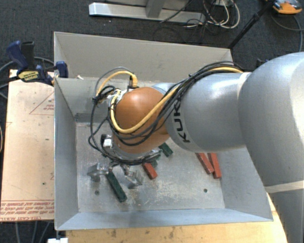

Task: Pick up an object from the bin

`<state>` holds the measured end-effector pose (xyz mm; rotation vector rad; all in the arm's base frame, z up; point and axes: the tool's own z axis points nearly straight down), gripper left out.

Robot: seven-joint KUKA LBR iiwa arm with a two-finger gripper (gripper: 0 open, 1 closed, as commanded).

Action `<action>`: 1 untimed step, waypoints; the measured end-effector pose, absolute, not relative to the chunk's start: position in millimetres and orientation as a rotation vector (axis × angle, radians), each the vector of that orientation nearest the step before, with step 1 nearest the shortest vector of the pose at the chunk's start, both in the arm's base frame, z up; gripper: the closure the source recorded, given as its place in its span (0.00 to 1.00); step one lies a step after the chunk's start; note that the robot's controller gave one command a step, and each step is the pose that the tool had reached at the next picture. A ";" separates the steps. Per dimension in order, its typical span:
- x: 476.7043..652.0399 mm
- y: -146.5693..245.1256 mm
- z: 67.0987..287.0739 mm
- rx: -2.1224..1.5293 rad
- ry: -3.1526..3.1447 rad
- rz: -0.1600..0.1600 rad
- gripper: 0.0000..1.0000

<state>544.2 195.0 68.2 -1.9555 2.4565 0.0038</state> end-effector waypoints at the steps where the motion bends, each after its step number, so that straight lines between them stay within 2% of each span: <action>1: 544.6 195.3 69.1 -1.954 2.456 0.004 1.00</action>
Offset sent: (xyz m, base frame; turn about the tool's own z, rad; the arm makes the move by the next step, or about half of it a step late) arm 0.0000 0.0000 0.0000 0.0000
